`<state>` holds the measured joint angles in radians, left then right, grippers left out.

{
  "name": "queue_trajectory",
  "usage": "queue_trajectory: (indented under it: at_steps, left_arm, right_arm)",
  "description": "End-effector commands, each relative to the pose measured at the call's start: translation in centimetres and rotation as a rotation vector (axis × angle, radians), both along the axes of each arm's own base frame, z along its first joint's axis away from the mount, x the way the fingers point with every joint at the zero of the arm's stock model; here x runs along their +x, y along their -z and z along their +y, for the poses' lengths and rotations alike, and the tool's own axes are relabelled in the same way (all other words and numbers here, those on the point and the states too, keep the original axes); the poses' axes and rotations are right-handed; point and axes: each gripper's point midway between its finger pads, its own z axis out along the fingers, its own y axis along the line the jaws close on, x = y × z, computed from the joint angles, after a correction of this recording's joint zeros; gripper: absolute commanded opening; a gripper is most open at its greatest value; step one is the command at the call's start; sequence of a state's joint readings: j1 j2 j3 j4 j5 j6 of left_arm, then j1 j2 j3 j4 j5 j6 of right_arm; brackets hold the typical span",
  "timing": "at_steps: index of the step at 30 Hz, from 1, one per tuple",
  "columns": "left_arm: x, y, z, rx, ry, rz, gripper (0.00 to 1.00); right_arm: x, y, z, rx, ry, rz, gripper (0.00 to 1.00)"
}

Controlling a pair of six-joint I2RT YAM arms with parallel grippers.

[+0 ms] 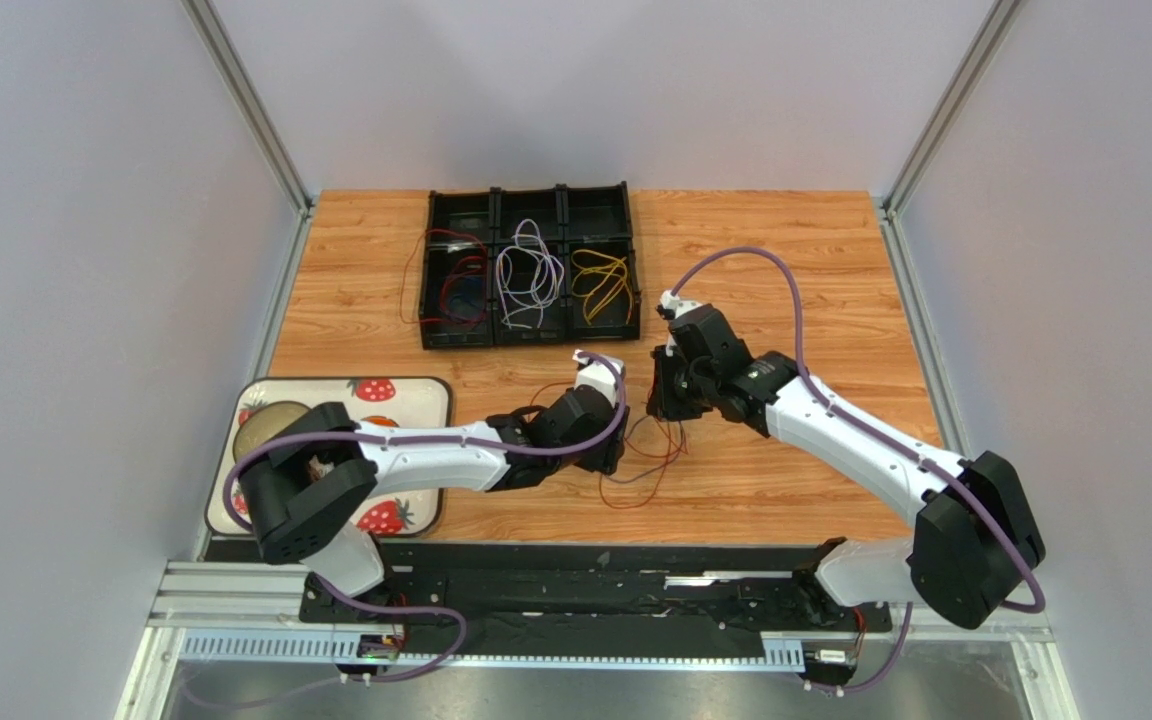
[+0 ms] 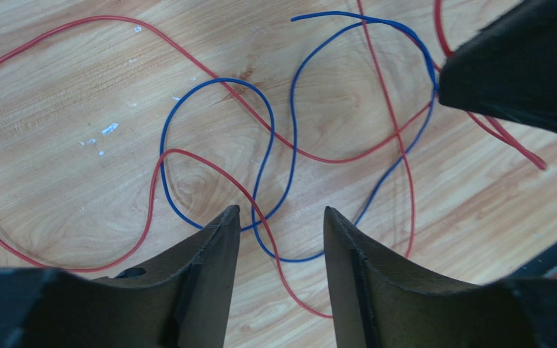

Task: Untangle the cables

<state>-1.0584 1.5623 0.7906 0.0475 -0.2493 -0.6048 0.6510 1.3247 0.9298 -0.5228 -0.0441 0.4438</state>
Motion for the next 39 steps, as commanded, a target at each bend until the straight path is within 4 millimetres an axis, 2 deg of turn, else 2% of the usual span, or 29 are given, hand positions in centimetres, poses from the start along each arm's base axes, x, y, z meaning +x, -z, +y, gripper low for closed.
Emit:
queue_trajectory:
  at_steps: [1,5,7,8,9,10,11,12,14,15,16,18,19,21,22,24,25,27,28,29,31,32,35,39]
  left_arm:
    - [1.6,-0.3,-0.4,0.027,-0.073,-0.028,0.53]
    - [2.0,0.0,-0.4,0.037,-0.095,-0.026,0.5]
    - [2.0,0.2,-0.5,0.042,-0.095,-0.027,0.4]
    - [2.0,0.5,-0.2,0.067,-0.095,-0.018,0.33]
    - [2.0,0.5,-0.2,0.072,-0.096,-0.019,0.13]
    - [2.2,0.1,-0.3,0.068,-0.101,-0.028,0.05]
    - [2.3,-0.2,-0.2,0.07,-0.1,-0.036,0.0]
    - [2.4,-0.5,-0.1,0.082,-0.099,-0.041,0.0]
    - [3.2,-2.5,0.0,0.091,-0.107,-0.089,0.0]
    - [3.3,-3.1,0.7,0.124,-0.113,-0.098,0.0]
    - [4.0,-5.8,0.6,0.099,-0.127,-0.143,0.0]
    - [4.5,-8.6,1.8,0.124,-0.121,-0.19,0.0]
    - [5.3,-12.8,2.3,0.058,-0.148,-0.243,0.0]
    - [5.6,-17.0,3.5,0.013,-0.141,-0.298,0.0]
    - [6.1,-21.7,4.8,-0.06,-0.165,-0.369,0.0]
    - [6.2,-26.2,6.2,-0.13,-0.175,-0.432,0.0]
    - [6.3,-30.7,7.8,-0.195,-0.191,-0.507,0.0]
    - [6.1,-34.5,9.0,-0.24,-0.195,-0.584,0.0]
    - [5.7,-37.3,9.9,-0.256,-0.189,-0.651,0.0]
    - [5.6,-38.5,10.1,-0.264,-0.184,-0.68,0.0]
    - [5.5,-39.7,10.4,-0.247,-0.168,-0.722,0.0]
    - [5.5,-39.6,10.4,-0.24,-0.16,-0.725,0.0]
    - [5.8,-38.2,10.2,-0.194,-0.154,-0.709,0.0]
    - [5.9,-35.7,9.2,-0.182,-0.119,-0.672,0.0]
  right_arm:
    - [0.5,-2.3,0.7,0.059,-0.012,-0.06,0.0]
    - [0.5,-2.7,0.7,0.066,-0.014,-0.07,0.0]
    - [0.4,-2.8,0.7,0.07,-0.014,-0.068,0.0]
    - [0.4,-2.7,0.7,0.07,-0.015,-0.067,0.0]
    - [0.4,-2.7,0.7,0.069,-0.015,-0.064,0.0]
    - [0.4,-2.7,0.8,0.07,-0.017,-0.065,0.0]
    - [0.4,-2.6,0.7,0.07,-0.014,-0.063,0.0]
    - [0.4,-2.4,0.6,0.066,-0.015,-0.059,0.0]
    - [0.2,-2.2,0.6,0.062,-0.017,-0.055,0.02]
    - [0.1,-2.1,0.5,0.06,-0.017,-0.052,0.07]
    - [0.1,-1.9,0.4,0.056,-0.014,-0.051,0.27]
    - [-0.1,-1.9,0.2,0.051,-0.008,-0.05,0.44]
    - [0.0,-1.9,-0.1,0.042,0.001,-0.055,0.56]
    - [-0.2,-1.9,-0.5,0.031,0.007,-0.056,0.59]
    - [-0.2,-2.0,-0.6,0.031,0.012,-0.06,0.6]
    - [-0.4,-2.0,-0.7,0.033,0.014,-0.06,0.61]
    - [-0.5,-2.0,-0.7,0.037,0.013,-0.059,0.61]
    - [-0.7,-1.6,-0.5,0.047,0.006,-0.049,0.61]
    - [-0.8,-1.3,-0.4,0.052,0.011,-0.037,0.61]
    - [-0.9,-1.2,-0.2,0.065,0.007,-0.034,0.61]
    - [-1.5,-0.3,0.2,0.09,0.004,0.003,0.61]
    - [-1.5,-0.1,0.6,0.104,-0.002,0.008,0.6]
    - [-2.1,1.0,1.1,0.125,-0.012,0.039,0.59]
    - [-3.1,1.4,2.4,0.144,-0.062,0.051,0.58]
